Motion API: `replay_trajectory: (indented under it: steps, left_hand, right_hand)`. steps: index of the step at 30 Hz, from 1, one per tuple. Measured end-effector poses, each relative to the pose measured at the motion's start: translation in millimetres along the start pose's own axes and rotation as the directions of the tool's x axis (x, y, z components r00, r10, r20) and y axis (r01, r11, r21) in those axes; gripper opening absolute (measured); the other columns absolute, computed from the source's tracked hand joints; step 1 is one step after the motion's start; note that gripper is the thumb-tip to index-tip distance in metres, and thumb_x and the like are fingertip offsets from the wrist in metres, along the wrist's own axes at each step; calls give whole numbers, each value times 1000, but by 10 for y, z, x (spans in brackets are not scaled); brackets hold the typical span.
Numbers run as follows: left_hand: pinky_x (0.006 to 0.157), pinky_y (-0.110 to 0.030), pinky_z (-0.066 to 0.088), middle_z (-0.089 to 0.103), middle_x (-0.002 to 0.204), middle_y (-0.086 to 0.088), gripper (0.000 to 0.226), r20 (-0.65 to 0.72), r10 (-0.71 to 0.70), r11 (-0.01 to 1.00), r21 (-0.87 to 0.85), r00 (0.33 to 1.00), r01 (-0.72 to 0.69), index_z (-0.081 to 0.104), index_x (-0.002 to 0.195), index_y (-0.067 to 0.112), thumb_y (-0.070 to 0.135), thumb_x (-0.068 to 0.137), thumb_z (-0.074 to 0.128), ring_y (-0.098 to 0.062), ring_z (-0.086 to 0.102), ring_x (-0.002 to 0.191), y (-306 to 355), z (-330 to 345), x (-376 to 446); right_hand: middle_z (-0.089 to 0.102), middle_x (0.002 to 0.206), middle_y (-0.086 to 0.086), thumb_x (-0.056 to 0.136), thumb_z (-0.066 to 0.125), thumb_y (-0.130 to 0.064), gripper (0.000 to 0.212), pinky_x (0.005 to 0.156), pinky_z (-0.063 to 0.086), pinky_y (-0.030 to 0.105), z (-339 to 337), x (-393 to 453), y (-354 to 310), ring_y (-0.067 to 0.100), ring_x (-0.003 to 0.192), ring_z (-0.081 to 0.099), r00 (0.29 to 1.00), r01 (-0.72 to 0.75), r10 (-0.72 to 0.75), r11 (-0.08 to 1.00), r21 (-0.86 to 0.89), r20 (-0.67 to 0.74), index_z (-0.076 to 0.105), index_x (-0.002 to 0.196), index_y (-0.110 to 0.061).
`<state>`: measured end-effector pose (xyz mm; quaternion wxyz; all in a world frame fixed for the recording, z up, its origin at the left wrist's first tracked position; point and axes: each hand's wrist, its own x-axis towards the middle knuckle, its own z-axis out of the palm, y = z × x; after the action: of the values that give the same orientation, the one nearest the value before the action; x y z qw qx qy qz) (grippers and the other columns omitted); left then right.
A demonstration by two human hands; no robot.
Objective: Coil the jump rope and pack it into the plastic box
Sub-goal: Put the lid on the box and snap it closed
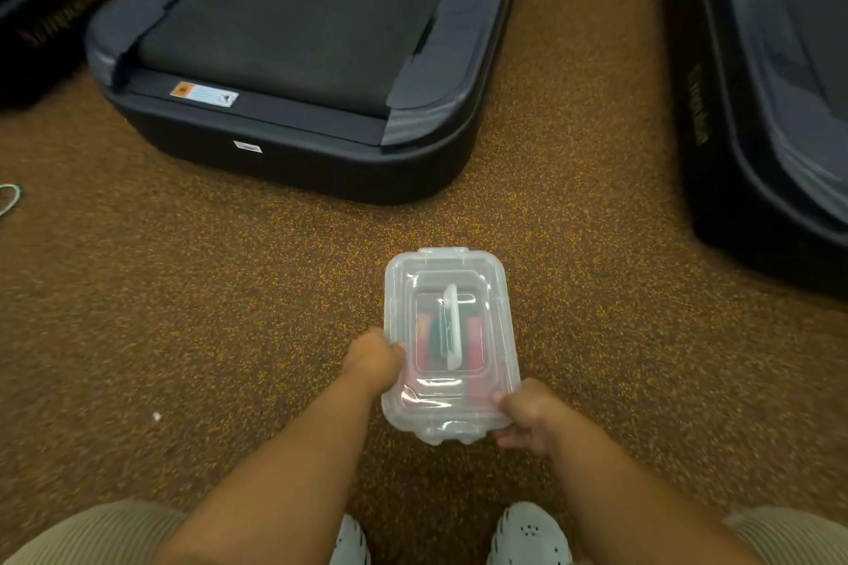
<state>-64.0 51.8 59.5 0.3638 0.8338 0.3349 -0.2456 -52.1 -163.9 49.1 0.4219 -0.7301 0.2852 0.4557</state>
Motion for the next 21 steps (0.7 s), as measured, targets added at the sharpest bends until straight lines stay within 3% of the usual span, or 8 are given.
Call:
replay_trajectory:
  steps: [3,5,8,12,15,17,19,21]
  left_hand:
    - [72,-31,51,63,100,-7,28,72,-45,994,-97,996,52,60,108,2,24,92,52,-24,62,86,-46,4,40]
    - [72,-41,59,69,100,-13,26,163,-104,944,-294,981,149,62,107,0,20,91,56,-29,69,84,-98,21,30]
    - [74,-48,59,71,100,-18,18,310,-159,771,-554,937,314,61,108,0,8,93,55,-32,71,86,-122,50,-138]
    - [75,-51,58,71,98,-20,18,363,-192,483,-774,912,410,60,109,0,6,94,54,-35,72,85,-49,306,-276]
    - [76,-49,59,73,98,-19,20,359,-209,306,-859,909,410,60,113,4,6,94,53,-33,72,85,86,610,-436]
    - [80,-47,58,73,99,-18,19,380,-178,212,-886,908,413,60,112,8,10,96,51,-32,72,87,190,784,-603]
    - [88,-46,55,72,101,-19,20,433,-151,202,-867,889,456,59,113,9,15,97,49,-32,71,92,233,871,-712]
    - [100,-48,46,66,113,-22,29,509,-156,277,-800,846,532,56,121,6,21,96,50,-35,63,108,175,857,-728]
  right_hand:
    - [61,105,14,95,53,-22,29,63,58,36,-20,0,36,29,85,66,998,55,-56,998,-14,-31,45,120,-10]
    - [61,105,11,95,51,-23,24,65,60,37,-49,15,7,28,84,66,990,90,-97,994,-67,-102,48,118,-15]
    - [63,100,7,94,47,-20,22,69,59,39,-107,27,-91,25,84,65,947,207,-219,976,-75,-235,54,115,-23]
    - [63,116,4,93,55,-19,44,72,48,29,-200,-6,-244,17,90,60,887,380,-303,908,177,-348,45,136,-21]
    - [58,129,3,90,61,-17,59,83,51,35,-173,-5,-292,20,99,59,927,323,-238,899,296,-289,35,142,-21]
    - [64,120,9,86,66,-20,55,83,56,50,-76,36,-240,29,95,66,969,217,-151,899,380,-194,41,135,-24]
    - [67,108,11,85,66,-25,46,77,58,54,-10,76,-143,33,89,67,979,157,-95,915,372,-182,47,127,-21]
    - [65,108,10,88,63,-26,43,77,58,51,-9,86,-83,32,89,66,972,166,-97,929,332,-216,47,127,-20]
